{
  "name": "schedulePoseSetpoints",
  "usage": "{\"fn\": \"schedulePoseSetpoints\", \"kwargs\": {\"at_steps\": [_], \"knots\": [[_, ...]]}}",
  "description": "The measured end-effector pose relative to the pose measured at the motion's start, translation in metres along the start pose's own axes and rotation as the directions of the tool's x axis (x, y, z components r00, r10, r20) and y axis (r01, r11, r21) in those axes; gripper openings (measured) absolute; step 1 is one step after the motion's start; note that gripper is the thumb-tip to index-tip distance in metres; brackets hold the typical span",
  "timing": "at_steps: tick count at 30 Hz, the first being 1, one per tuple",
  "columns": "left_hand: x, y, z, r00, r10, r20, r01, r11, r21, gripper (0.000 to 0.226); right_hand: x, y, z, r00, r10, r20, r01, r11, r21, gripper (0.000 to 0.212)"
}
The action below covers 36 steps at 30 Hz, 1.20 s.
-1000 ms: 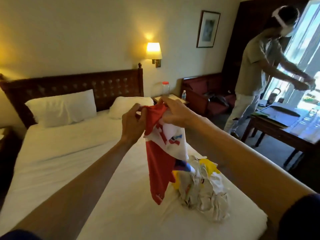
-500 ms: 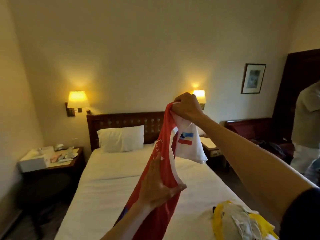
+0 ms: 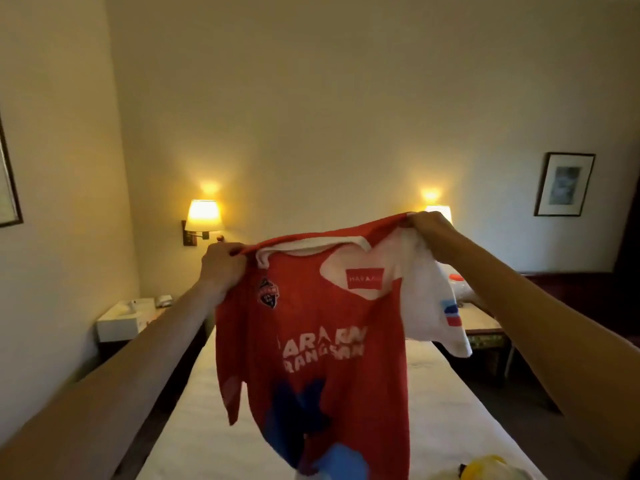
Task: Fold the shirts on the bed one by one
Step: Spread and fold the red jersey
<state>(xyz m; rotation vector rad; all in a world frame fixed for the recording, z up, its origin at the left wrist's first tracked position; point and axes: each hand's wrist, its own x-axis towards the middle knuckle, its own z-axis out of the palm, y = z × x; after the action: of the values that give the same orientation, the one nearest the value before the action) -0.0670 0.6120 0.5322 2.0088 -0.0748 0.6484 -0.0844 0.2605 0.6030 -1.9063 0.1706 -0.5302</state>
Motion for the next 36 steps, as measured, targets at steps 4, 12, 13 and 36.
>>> {"fn": "schedulePoseSetpoints", "kwargs": {"at_steps": [4, 12, 13, 36], "knots": [[0.012, 0.021, -0.009, 0.991, 0.079, 0.111, -0.069, 0.994, -0.089, 0.022, -0.002, 0.012, -0.006, 0.971, -0.238, 0.006, 0.238, 0.97, -0.043, 0.02], [0.023, 0.045, -0.04, 0.874, 0.103, 0.474, -0.112, 0.994, -0.008, 0.052, 0.008, 0.008, -0.02, 0.955, -0.298, 0.008, 0.297, 0.951, -0.079, 0.027], [0.025, 0.041, -0.043, 0.877, 0.131, 0.462, -0.164, 0.986, 0.031, 0.048, 0.011, 0.007, -0.024, 0.963, -0.269, -0.03, 0.269, 0.963, -0.01, 0.024], [0.041, 0.042, -0.059, 0.962, 0.261, -0.075, -0.265, 0.962, -0.06, 0.03, 0.002, -0.01, -0.003, 0.877, -0.463, 0.13, 0.477, 0.87, -0.122, 0.017]]}}
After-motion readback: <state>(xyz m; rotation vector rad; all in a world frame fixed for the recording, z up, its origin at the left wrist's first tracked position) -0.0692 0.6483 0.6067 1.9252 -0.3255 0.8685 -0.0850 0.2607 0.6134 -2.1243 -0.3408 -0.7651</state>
